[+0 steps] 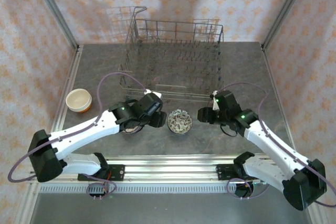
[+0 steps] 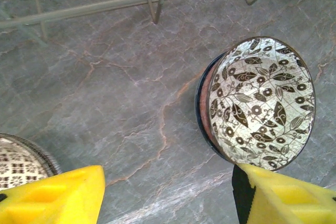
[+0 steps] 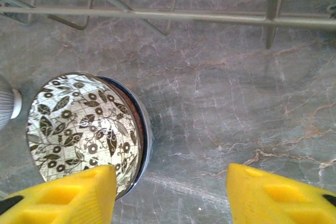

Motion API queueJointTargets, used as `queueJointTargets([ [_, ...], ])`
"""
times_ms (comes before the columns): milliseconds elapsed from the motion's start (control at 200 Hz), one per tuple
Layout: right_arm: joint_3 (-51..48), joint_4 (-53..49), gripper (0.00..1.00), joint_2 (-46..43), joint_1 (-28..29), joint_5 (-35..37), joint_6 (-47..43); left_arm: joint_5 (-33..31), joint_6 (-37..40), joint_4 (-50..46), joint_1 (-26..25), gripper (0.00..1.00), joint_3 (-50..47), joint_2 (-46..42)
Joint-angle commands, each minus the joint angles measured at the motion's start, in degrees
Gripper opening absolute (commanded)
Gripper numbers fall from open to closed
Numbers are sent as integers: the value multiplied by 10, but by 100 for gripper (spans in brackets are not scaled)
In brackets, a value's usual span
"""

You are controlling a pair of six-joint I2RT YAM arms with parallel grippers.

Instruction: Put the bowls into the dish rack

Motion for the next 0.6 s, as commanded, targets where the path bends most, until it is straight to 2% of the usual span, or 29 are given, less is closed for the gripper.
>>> queueJointTargets([
  [0, -5, 40, 55, 23, 9, 11, 16, 22, -39, 21, -2, 67, 32, 41],
  [255, -46, 110, 53, 11, 27, 9, 32, 74, -157, 102, -3, 66, 1, 79],
  [415, -78, 146, 52, 0, 29, 0, 36, 61, -192, 142, -7, 66, -26, 90],
  [596, -92, 178, 51, 25, 32, -5, 45, 48, -211, 140, -11, 64, -25, 115],
])
